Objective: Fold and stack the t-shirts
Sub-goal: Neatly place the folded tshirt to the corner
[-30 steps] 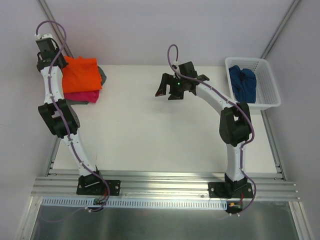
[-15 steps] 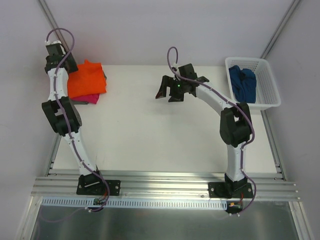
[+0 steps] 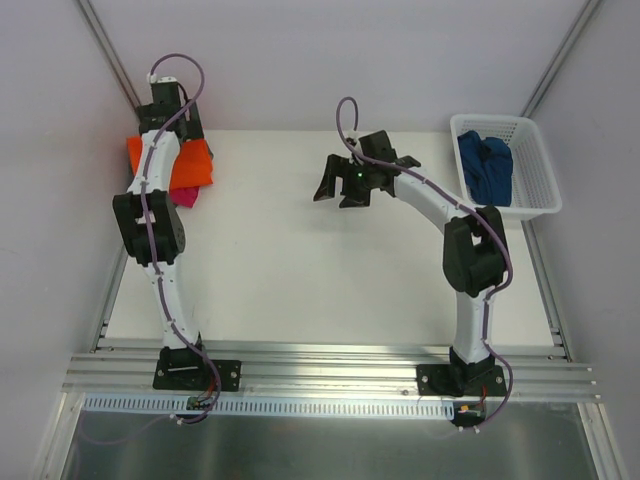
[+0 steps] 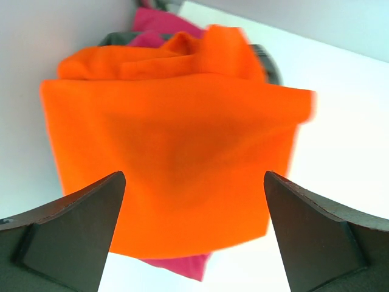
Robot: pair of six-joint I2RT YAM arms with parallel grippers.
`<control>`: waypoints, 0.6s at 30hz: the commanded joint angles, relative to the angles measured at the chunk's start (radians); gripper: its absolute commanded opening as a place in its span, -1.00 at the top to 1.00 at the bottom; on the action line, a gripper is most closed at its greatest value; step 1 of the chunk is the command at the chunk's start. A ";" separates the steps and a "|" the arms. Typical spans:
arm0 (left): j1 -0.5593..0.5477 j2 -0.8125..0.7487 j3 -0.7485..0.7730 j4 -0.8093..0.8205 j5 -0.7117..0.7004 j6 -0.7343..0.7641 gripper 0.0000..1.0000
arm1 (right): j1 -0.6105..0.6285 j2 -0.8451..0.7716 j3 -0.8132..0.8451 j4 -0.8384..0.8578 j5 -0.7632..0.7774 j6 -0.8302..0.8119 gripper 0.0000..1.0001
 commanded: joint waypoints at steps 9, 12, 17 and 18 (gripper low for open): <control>-0.073 -0.124 -0.044 0.008 0.051 -0.031 -0.93 | -0.026 -0.108 0.020 0.009 -0.004 -0.007 -0.93; -0.041 -0.044 0.007 0.008 0.056 -0.036 -0.89 | -0.032 -0.122 -0.031 0.017 -0.002 -0.003 -0.93; 0.002 0.080 0.050 0.045 0.064 -0.020 -0.92 | -0.036 -0.139 -0.082 0.011 -0.008 -0.005 -0.93; 0.008 0.099 0.063 0.054 0.070 -0.019 -0.92 | -0.041 -0.140 -0.086 0.011 -0.008 -0.005 -0.93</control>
